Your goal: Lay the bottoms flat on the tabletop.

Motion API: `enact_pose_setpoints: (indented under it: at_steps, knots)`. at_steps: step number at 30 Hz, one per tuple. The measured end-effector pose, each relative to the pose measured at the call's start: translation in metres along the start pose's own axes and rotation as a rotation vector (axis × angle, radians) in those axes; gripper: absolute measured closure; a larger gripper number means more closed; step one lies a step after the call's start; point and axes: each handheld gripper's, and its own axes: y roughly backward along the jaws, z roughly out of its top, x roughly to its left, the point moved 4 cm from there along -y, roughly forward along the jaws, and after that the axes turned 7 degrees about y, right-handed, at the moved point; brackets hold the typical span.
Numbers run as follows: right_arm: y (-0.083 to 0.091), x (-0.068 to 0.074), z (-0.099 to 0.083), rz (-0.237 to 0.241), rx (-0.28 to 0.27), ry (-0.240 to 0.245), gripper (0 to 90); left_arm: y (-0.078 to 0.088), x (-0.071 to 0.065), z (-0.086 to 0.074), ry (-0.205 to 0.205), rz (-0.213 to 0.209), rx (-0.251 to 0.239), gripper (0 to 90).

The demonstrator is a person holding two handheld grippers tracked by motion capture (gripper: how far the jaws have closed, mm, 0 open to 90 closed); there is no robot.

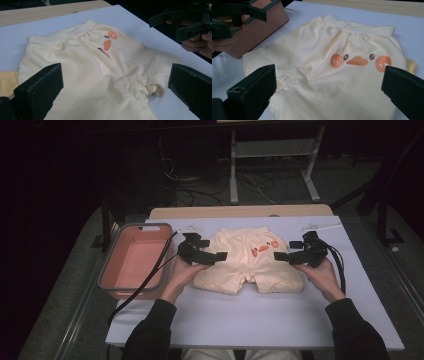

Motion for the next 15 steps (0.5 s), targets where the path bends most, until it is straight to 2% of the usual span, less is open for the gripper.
enact_pose_setpoints:
  at_steps: [9,15]
  knots:
    - [0.005,0.01,-0.006,0.012,-0.013,-0.006,0.0,-0.002,-0.009,-0.011,-0.046,0.016,0.048,0.0]
    - [0.005,0.019,-0.014,0.021,0.006,-0.001,1.2,0.006,-0.009,-0.022,-0.047,0.021,0.069,0.0]
